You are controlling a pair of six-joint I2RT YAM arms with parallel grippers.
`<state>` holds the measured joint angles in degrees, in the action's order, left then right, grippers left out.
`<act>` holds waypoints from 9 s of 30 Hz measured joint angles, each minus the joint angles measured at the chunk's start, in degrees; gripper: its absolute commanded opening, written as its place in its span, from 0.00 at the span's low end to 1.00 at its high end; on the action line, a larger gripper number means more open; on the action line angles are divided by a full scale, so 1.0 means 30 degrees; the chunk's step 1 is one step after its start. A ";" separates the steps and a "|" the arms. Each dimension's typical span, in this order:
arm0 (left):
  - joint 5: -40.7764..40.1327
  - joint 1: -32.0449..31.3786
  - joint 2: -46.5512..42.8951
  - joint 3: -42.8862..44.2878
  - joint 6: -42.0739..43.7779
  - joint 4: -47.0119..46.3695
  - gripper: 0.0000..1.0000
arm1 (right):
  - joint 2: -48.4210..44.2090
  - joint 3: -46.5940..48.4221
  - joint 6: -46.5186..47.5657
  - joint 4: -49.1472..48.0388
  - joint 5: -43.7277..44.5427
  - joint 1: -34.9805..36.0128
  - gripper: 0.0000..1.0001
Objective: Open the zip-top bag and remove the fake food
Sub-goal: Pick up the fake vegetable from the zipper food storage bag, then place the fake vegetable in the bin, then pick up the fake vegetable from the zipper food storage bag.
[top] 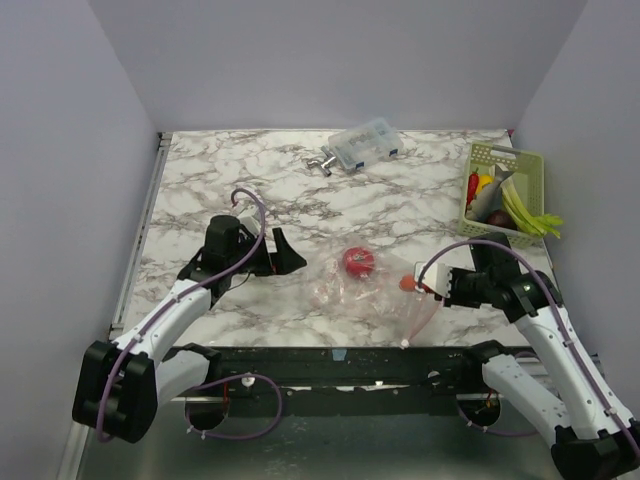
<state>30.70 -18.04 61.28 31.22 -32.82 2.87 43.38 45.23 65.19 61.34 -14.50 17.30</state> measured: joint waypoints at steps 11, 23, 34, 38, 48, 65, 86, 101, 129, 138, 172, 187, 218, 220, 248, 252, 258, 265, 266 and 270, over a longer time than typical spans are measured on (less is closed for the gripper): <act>0.0015 0.1064 -0.1355 0.0379 0.0517 0.1719 0.99 | -0.0874 0.0627 -0.0882 0.3038 0.0459 -0.2062 0.16; 0.0634 0.2674 -0.1501 0.1202 0.2047 0.4051 0.99 | -0.1690 0.2310 -0.1239 0.5792 0.0758 -0.5610 0.15; 0.1392 0.2892 -0.1071 0.1268 0.2368 0.4444 0.98 | -0.1056 0.4612 -0.1413 0.6033 0.2681 -0.7235 0.15; 0.1574 0.2907 -0.1180 0.1355 0.2492 0.4619 0.99 | -0.0357 0.4612 -0.2280 0.4787 0.3330 -0.7257 0.14; 0.1005 0.3031 -0.3534 0.2623 0.4539 0.6404 0.99 | 0.2499 0.4765 -0.5370 -0.1661 0.5064 -0.7264 0.10; -0.0597 0.3031 -0.5428 0.2616 0.5748 0.7104 0.98 | 1.3741 0.7614 -1.3857 -1.2131 0.3024 -1.3209 0.12; -0.0605 0.3031 -0.5872 0.2616 0.5887 0.7104 0.99 | 1.9169 0.9384 -1.7660 -1.3879 0.0918 -1.4797 0.29; -0.0430 0.3031 -0.5530 0.2616 0.5814 0.7067 0.98 | 1.9562 1.0061 -1.6895 -1.3355 -0.2040 -1.4739 0.63; 0.0823 0.3519 -0.3956 0.2091 0.4852 0.6273 0.98 | 0.6594 0.1654 -1.0826 -1.0360 -1.1336 -1.4739 0.77; 0.3038 0.3519 -0.3730 -0.0036 0.1195 0.3621 0.98 | 0.5115 0.1056 -0.0481 -0.2674 -1.5657 -1.4739 0.80; -0.1042 -0.2382 0.6557 0.5843 -0.0357 0.2361 0.87 | 0.3781 -0.4554 1.0652 -0.1071 -1.6050 -0.9318 0.58; -0.2098 -0.3453 1.0987 0.8852 -0.0597 0.2317 0.54 | 0.5799 -0.4954 0.2710 -0.9500 -1.4987 -0.4765 0.58; -0.2222 -0.5384 1.5635 1.2101 -0.0146 0.3563 0.37 | 1.1540 -0.3840 -0.8335 -2.0028 -0.8546 0.1027 0.81; -0.2222 -0.5472 1.5759 1.2320 -0.0146 0.3628 0.37 | 1.1759 -0.3832 -0.8590 -2.0210 -0.8400 0.1093 0.82; -0.2703 -0.5209 1.1322 1.0251 0.0342 0.3504 0.41 | 1.3828 -0.2659 -0.9799 -2.1835 -0.7176 0.1253 0.85; -0.2710 -0.4932 1.0790 0.9996 0.0510 0.3475 0.41 | 1.3835 -0.2659 -0.9938 -2.1959 -0.7176 0.1253 0.85; -0.2696 -0.4000 1.1650 1.0877 0.0357 0.3483 0.31 | 1.3835 -0.2659 -0.9952 -2.1988 -0.7264 0.1253 0.85; -0.2718 -0.3694 1.4746 1.4404 0.0058 0.4109 0.16 | 1.3901 -0.2659 -0.9952 -2.1988 -0.7366 0.1246 0.84; -0.2710 -0.3723 1.5038 1.4644 0.0029 0.4211 0.16 | 1.3908 -0.2659 -0.9952 -2.1988 -0.7380 0.1246 0.84; -0.2594 -0.3963 1.5824 1.4885 -0.0073 0.4634 0.16 | 1.3952 -0.2659 -1.0061 -2.2003 -0.7548 0.1246 0.83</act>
<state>22.92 -29.93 108.75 75.88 -33.04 16.78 85.23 37.26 35.00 -4.67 -37.15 21.04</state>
